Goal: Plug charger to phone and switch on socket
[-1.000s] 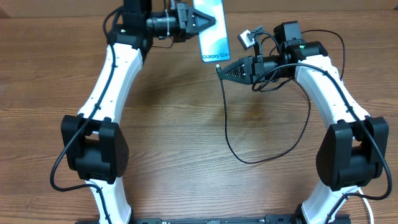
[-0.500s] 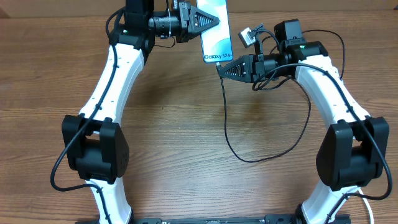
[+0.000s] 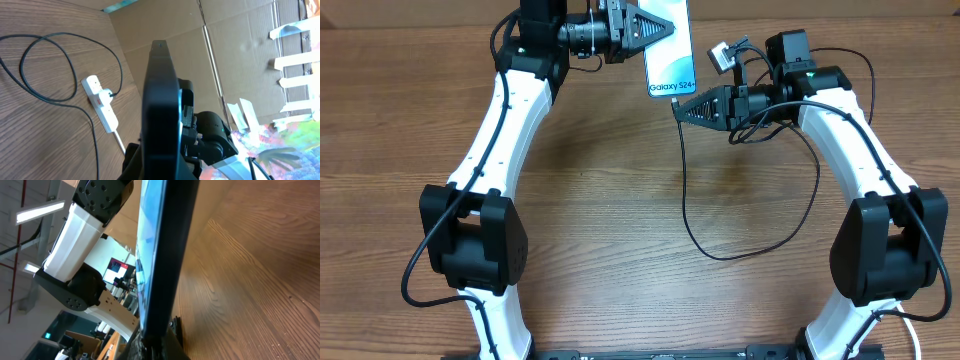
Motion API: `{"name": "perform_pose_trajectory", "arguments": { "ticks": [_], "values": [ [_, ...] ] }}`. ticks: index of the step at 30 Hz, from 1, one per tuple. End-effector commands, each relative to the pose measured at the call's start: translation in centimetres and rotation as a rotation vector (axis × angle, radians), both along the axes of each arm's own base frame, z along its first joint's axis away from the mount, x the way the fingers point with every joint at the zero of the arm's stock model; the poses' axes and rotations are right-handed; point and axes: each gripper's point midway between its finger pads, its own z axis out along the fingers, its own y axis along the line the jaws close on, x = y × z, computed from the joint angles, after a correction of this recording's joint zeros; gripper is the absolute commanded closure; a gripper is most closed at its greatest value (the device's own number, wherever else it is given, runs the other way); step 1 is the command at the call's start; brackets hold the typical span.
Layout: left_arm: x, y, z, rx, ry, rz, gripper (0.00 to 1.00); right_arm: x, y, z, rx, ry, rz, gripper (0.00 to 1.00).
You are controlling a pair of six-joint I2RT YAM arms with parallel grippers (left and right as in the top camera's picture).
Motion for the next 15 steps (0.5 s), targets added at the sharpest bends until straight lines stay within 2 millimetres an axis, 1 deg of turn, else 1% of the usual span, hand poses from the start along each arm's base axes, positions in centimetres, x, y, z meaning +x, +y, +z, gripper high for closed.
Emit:
{"name": "perform_pose_trajectory", "arguments": {
  "ticks": [1,15],
  "values": [
    [-0.16,0.34,1.4,-0.007,-0.06,-0.005,0.96,-0.1,-0.28,1.37,0.031,-0.036,0.004,0.96],
    [-0.59,-0.49,1.4,-0.003,-0.087,-0.023,0.96,0.26,-0.23,1.87,0.047,-0.037,0.012,0.96]
  ]
}}
